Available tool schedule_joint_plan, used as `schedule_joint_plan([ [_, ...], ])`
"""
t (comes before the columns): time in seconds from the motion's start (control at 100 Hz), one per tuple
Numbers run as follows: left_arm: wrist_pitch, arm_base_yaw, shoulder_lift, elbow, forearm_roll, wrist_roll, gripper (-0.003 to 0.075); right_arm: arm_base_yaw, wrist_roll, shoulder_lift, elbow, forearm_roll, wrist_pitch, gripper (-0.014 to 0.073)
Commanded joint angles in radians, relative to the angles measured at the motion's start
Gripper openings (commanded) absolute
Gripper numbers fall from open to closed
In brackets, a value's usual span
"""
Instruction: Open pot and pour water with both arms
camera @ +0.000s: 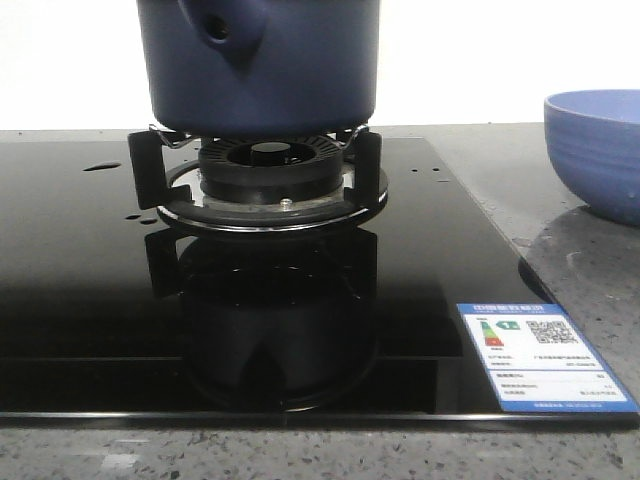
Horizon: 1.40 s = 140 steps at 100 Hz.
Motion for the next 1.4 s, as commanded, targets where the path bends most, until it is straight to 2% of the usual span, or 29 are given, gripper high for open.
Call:
schedule_joint_plan([
  [0.0,-0.071,-0.006,-0.027,0.033,-0.009,-0.009,-0.0019,0.001,-0.011,-0.001,-0.028,-0.009,-0.069,-0.0057],
  [0.5,-0.071,-0.006,-0.027,0.033,-0.009,-0.009,-0.0019,-0.02,-0.011,-0.036,-0.027,-0.026,-0.042,-0.0057],
  [0.54,-0.071,-0.006,-0.027,0.033,-0.009,-0.009,-0.0019,-0.048,0.004,-0.053,-0.019,-0.078,-0.042,-0.0057],
  [0.61,-0.071,-0.006,-0.027,0.033,-0.009,-0.009,-0.0019,-0.123,0.115,-0.089,-0.004,-0.196,-0.027,-0.0057],
  [0.74,-0.071,-0.006,-0.027,0.033,-0.009,-0.009,-0.0019,-0.295,0.423,-0.189,0.03,-0.52,0.082,-0.0057],
  [0.81,-0.071,-0.006,-0.027,0.033,-0.009,-0.009,-0.0019,-0.354,0.523,-0.236,0.061,-0.615,0.12,-0.0057],
  [1.08,-0.071,-0.006,-0.027,0.033,-0.009,-0.009,-0.0019,-0.379,0.523,-0.463,0.235,-0.617,0.14,-0.0057],
  [1.18,-0.071,-0.006,-0.027,0.033,-0.009,-0.009,-0.0019,-0.404,0.523,-0.549,0.233,-0.618,0.271,-0.0057],
  [1.39,-0.071,-0.006,-0.025,0.033,-0.009,-0.009,-0.0019,-0.425,0.523,-0.547,0.235,-0.638,0.294,-0.0057],
])
